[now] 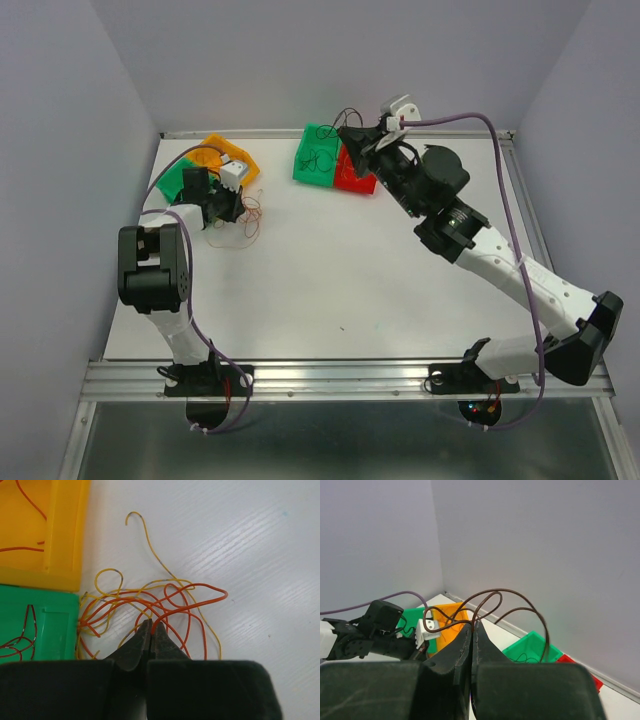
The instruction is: Untangle the cables
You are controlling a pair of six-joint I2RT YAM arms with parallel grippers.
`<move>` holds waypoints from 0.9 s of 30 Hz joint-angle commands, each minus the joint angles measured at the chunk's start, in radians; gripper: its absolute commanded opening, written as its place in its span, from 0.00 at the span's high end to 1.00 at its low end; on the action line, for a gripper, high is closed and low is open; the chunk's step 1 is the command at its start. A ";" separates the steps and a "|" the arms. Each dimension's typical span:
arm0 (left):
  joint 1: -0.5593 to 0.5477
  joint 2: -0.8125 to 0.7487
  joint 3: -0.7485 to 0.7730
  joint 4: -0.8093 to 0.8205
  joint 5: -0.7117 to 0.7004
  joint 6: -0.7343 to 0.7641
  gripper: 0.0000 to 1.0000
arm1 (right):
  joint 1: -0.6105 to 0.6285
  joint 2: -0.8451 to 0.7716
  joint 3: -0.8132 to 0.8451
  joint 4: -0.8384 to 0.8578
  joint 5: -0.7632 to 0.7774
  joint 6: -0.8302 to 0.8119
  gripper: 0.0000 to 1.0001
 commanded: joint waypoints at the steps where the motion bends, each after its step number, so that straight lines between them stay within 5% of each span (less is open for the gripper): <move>1: 0.007 -0.035 0.023 0.009 0.030 -0.001 1.00 | -0.007 -0.003 0.060 -0.002 0.003 -0.012 0.99; 10: 0.007 -0.144 -0.042 0.017 0.090 0.027 0.92 | -0.067 0.168 0.149 -0.011 -0.082 0.040 1.00; 27: 0.007 -0.252 -0.104 0.012 0.131 0.052 0.92 | -0.286 0.600 0.496 -0.011 -0.288 0.250 1.00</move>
